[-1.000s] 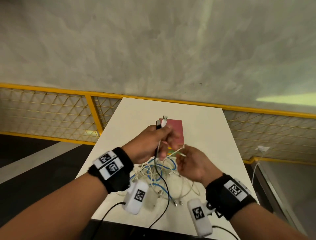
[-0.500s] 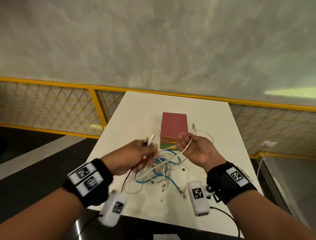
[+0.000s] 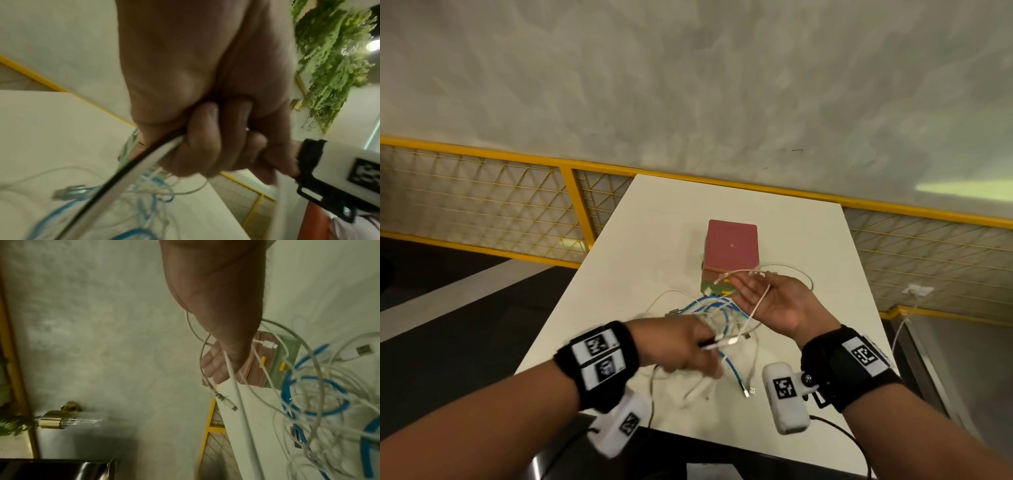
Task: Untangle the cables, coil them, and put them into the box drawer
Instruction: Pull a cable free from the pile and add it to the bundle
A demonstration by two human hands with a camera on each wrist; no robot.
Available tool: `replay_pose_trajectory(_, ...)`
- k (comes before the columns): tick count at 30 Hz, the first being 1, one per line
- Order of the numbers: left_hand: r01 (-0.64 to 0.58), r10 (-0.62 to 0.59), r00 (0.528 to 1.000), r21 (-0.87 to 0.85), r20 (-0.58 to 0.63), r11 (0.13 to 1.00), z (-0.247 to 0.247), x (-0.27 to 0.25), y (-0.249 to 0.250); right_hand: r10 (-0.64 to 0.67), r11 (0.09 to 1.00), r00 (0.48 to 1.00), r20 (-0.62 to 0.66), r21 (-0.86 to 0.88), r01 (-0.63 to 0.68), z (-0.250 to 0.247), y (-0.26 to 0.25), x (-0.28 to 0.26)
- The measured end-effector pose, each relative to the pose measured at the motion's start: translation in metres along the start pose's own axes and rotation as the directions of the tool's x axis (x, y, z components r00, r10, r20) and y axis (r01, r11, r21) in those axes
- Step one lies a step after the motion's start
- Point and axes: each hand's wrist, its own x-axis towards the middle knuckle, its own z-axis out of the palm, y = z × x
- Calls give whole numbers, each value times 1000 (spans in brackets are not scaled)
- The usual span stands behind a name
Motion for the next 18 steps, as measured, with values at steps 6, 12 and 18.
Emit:
replay_pose_trajectory(6, 125, -241, 934, 390, 263, 912, 0, -48, -27, -37, 999, 989, -141, 29, 41, -24, -5, 16)
replay_pose_trajectory(12, -148, 23, 888, -239, -459, 960, -16, -8, 17, 38, 995, 999, -18, -92, -40, -11, 15, -3)
replay_pose_trajectory(18, -261, 75, 830, -266, -553, 928, 10, 34, 28, 74, 969, 980, 184, -245, -27, 12, 34, -21)
